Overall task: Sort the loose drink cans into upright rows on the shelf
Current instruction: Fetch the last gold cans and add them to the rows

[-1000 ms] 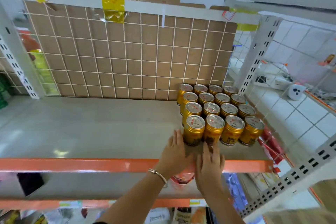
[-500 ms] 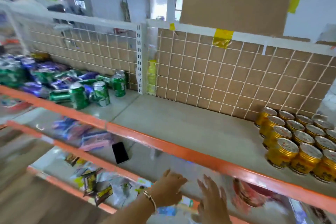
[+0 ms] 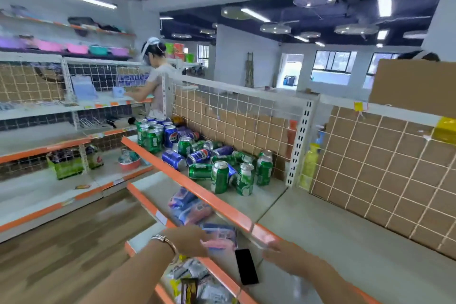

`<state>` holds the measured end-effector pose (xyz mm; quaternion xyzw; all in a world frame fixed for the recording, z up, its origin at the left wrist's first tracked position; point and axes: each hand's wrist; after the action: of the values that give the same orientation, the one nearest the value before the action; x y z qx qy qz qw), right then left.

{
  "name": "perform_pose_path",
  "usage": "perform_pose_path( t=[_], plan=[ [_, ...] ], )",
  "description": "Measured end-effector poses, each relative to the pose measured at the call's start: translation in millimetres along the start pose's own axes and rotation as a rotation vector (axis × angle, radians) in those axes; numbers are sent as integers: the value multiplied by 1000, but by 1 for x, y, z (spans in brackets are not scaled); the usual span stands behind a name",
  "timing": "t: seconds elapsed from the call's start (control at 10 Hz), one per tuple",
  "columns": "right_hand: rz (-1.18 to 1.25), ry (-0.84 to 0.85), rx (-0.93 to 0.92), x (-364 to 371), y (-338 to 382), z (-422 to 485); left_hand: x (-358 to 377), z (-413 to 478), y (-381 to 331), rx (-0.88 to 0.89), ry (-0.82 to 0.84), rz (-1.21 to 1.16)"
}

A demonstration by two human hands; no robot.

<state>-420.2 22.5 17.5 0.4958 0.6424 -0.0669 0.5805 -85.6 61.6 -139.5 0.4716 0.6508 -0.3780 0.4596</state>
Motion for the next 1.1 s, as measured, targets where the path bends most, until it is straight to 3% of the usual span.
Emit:
perform_pose_path(
  t=[0.1, 0.2, 0.3, 0.5, 0.8, 1.1],
  plan=[
    [11, -6, -57, -13, 59, 39, -132, -140, -50, -88, 14, -152],
    [15, 25, -114, -24, 103, 84, -165, -144, -36, -78, 38, -145],
    [29, 15, -237, -40, 144, 132, -180, -107, -3, -85, -32, -133],
    [68, -24, -327, -74, 192, 247, -225, -25, 74, -127, 2, -152],
    [-1, -31, -295, -99, 244, 393, -263, 68, 191, -181, -96, -261],
    [-18, -110, -258, -101, 320, 543, -321, 187, 312, -57, -256, -306]
  ],
)
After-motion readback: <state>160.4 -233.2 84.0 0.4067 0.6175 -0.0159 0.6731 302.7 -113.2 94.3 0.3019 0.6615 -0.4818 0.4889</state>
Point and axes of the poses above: each hand's wrist, its own z-axis towards the middle knuckle, its own x-axis out of the palm, y = z × x, and after that the axes turned 3 degrees about z, right-handed
